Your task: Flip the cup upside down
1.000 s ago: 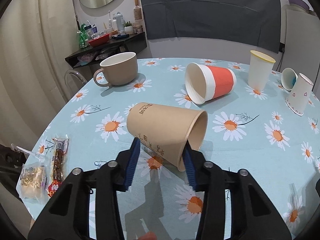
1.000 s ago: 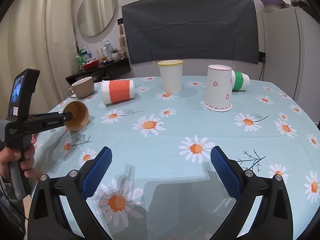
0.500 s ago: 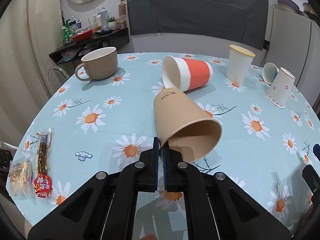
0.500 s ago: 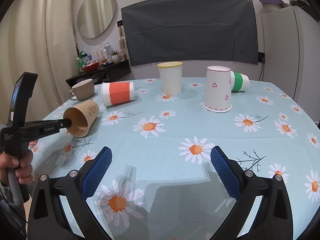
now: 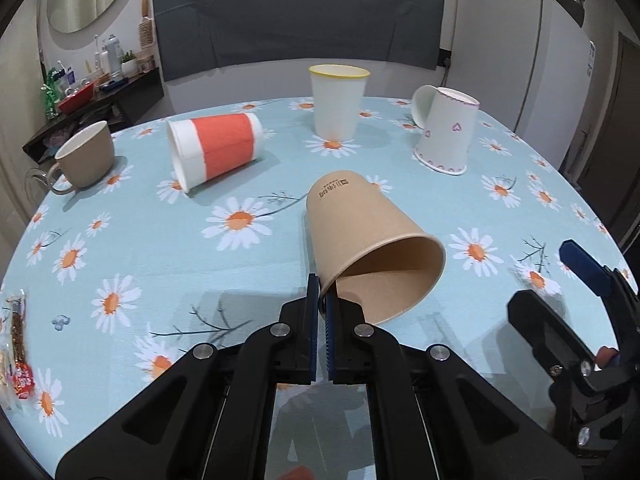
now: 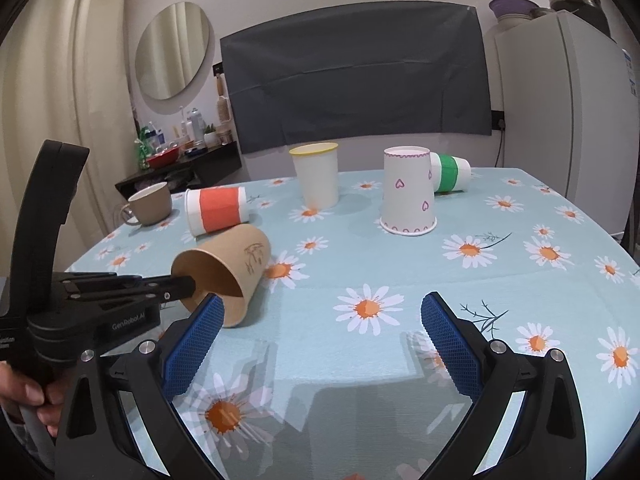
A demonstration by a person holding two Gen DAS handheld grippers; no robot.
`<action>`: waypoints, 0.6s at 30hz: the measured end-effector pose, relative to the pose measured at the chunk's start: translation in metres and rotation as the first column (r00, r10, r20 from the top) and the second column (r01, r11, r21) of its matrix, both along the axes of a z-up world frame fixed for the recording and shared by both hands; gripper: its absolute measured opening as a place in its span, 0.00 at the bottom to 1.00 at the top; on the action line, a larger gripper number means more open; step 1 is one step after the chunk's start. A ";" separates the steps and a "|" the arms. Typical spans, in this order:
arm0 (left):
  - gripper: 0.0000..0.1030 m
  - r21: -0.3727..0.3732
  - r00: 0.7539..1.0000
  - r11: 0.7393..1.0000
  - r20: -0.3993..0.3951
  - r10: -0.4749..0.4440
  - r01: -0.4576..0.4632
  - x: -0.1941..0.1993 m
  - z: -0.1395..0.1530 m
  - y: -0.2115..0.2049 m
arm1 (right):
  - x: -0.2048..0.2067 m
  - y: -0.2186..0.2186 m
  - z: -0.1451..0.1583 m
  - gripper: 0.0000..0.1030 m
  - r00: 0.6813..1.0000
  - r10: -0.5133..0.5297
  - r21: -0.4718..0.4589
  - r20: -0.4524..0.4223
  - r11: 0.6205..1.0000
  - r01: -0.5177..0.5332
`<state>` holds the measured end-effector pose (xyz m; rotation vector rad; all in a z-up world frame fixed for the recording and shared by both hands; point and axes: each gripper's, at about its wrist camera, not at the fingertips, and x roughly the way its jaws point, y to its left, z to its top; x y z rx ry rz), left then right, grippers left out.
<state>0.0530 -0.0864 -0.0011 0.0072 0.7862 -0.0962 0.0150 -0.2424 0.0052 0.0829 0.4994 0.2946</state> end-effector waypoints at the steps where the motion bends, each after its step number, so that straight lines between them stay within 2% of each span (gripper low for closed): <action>1: 0.03 0.009 1.000 1.000 0.008 0.000 0.000 -0.001 0.000 -0.004 | 0.001 0.000 0.000 0.92 1.000 0.002 -0.001 -0.003 1.000 -0.002; 6: 0.04 0.037 1.000 0.999 0.018 -0.011 0.010 -0.006 -0.003 -0.008 | 0.003 0.000 -0.001 0.92 1.000 0.002 -0.004 -0.018 1.000 -0.002; 8: 0.07 0.036 1.000 0.999 0.022 -0.018 0.017 -0.010 -0.002 -0.006 | 0.003 0.001 -0.001 0.92 1.000 0.000 -0.007 -0.017 1.000 0.000; 9: 0.13 0.037 1.000 0.999 0.023 -0.020 0.019 -0.012 -0.001 -0.005 | 0.002 0.001 -0.001 0.92 1.000 -0.001 -0.007 -0.016 1.000 0.001; 12: 0.42 0.049 0.999 0.999 0.041 -0.018 0.016 -0.017 0.003 0.002 | 0.002 0.001 -0.001 0.92 1.000 -0.001 -0.007 -0.015 1.000 0.001; 14: 0.54 0.047 0.998 0.999 0.054 -0.014 0.011 -0.022 0.006 0.009 | 0.003 0.001 -0.001 0.92 1.000 0.000 -0.009 -0.017 1.000 -0.001; 16: 0.77 0.046 0.999 0.999 0.052 -0.004 0.002 -0.025 0.008 0.017 | 0.003 0.001 -0.001 0.92 1.000 0.003 -0.009 -0.019 1.000 -0.003; 18: 0.81 0.049 0.998 0.999 0.069 0.003 -0.007 -0.031 0.011 0.024 | 0.003 0.001 -0.001 0.92 1.000 0.004 -0.010 -0.022 1.000 -0.004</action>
